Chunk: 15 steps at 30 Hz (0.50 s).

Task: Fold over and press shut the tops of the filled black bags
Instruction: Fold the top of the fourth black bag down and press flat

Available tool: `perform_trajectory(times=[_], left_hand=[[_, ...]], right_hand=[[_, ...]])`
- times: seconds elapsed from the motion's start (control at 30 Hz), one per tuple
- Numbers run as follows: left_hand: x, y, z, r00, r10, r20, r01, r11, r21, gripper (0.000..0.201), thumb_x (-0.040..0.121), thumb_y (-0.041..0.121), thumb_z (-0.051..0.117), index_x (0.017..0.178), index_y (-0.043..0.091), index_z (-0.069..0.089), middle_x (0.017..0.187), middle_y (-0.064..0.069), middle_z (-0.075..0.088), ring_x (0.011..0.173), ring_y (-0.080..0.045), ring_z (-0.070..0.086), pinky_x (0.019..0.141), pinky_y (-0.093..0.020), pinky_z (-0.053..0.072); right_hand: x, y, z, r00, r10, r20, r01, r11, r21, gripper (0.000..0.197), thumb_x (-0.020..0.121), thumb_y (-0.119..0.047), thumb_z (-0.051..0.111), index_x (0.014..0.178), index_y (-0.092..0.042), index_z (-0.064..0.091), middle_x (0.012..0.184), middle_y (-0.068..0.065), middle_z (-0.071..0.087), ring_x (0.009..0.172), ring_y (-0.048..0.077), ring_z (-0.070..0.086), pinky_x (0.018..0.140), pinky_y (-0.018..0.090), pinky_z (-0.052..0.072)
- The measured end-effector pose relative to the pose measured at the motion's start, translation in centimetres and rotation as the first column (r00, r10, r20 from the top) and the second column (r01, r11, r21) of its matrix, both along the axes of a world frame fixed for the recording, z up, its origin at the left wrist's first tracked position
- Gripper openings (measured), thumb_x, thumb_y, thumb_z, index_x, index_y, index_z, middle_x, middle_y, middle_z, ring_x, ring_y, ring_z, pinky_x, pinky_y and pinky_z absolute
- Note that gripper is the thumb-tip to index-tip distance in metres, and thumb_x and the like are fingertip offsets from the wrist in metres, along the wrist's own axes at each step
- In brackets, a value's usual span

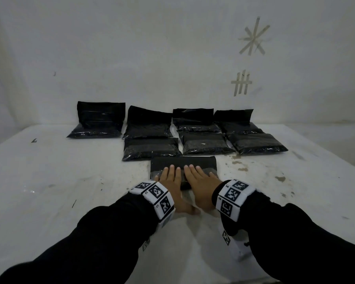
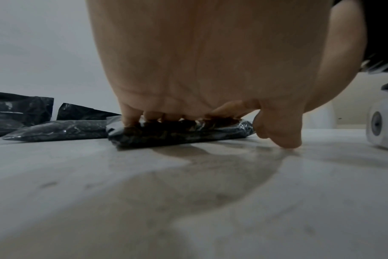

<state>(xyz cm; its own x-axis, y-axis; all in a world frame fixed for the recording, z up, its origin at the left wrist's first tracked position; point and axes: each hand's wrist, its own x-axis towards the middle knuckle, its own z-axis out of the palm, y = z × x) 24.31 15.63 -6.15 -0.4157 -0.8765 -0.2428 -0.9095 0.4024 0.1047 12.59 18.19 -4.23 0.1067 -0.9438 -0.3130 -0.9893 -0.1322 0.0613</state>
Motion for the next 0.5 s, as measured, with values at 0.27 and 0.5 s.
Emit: perform_trajectory(times=[0.27, 0.5], left_hand=[[-0.12, 0.5, 0.07, 0.996, 0.01, 0.09, -0.003, 0.996, -0.086, 0.112, 0.076, 0.078, 0.042, 0.151, 0.011, -0.008, 0.158, -0.008, -0.014, 0.145, -0.026, -0.018, 0.117, -0.045, -0.007], [0.15, 0.21, 0.17, 1.0, 0.022, -0.009, -0.021, 1.0, 0.019, 0.116, 0.075, 0.073, 0.053, 0.15, 0.013, -0.013, 0.157, -0.004, -0.02, 0.145, -0.025, -0.017, 0.117, -0.045, -0.003]], right_hand=[[-0.27, -0.26, -0.17, 0.965, 0.021, -0.263, -0.025, 1.0, -0.011, 0.096, 0.087, -0.046, 0.057, 0.15, -0.02, -0.01, 0.156, 0.014, -0.019, 0.145, 0.034, -0.013, 0.115, 0.053, 0.007], [-0.58, -0.3, -0.02, 0.996, -0.08, 0.031, 0.078, 0.996, 0.05, 0.094, 0.091, -0.024, 0.056, 0.148, -0.01, -0.017, 0.158, 0.009, -0.017, 0.147, 0.028, -0.009, 0.119, 0.045, 0.009]])
